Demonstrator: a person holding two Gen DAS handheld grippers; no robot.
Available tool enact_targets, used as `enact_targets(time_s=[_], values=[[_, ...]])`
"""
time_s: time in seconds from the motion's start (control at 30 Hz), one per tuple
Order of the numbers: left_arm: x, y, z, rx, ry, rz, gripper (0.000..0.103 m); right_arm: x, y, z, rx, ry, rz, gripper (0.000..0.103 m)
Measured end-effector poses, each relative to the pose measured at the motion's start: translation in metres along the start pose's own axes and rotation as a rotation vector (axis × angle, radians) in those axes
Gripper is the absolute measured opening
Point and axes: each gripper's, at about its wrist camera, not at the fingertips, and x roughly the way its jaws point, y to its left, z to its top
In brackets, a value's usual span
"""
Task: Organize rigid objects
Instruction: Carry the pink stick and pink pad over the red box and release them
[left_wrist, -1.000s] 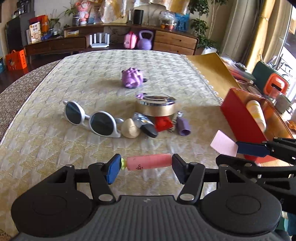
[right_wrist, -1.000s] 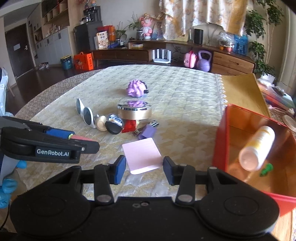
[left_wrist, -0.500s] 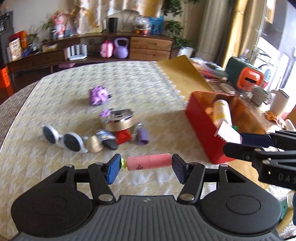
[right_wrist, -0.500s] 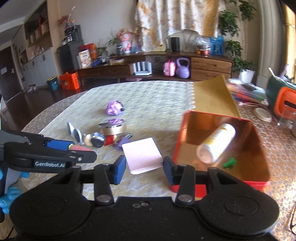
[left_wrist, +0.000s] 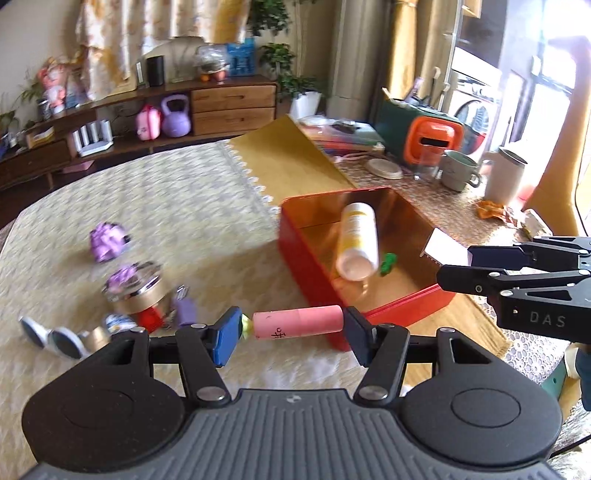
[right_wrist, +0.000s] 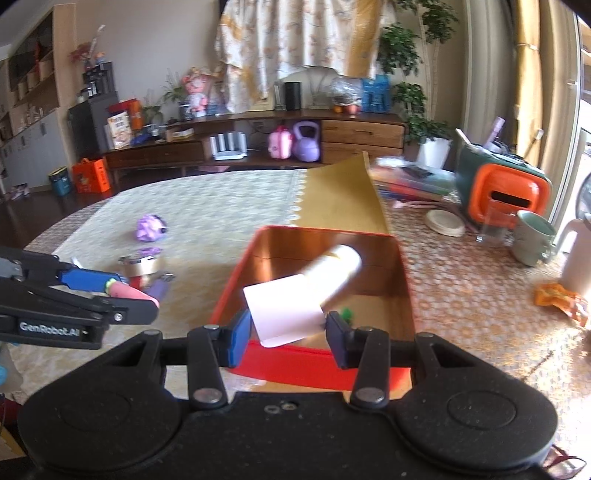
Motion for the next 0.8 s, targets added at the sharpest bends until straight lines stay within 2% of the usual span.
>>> enact_targets(time_s=[0.43, 0.57, 0.8], values=[[0.045, -0.055, 0.027, 0.088, 0.016, -0.044, 0.06, 0.024, -0.049, 0.001, -0.026, 0.05, -0.046, 0.043], [0.063, -0.066, 0.034, 0.095, 0.04, -0.059, 0.06, 0.036, -0.058, 0.005, -0.041, 0.071, -0.017, 0.043], [0.093, -0.072, 0.039, 0.068, 0.11, -0.062, 0.06, 0.061, -0.059, 0.011, -0.126, 0.108, -0.039, 0.043]])
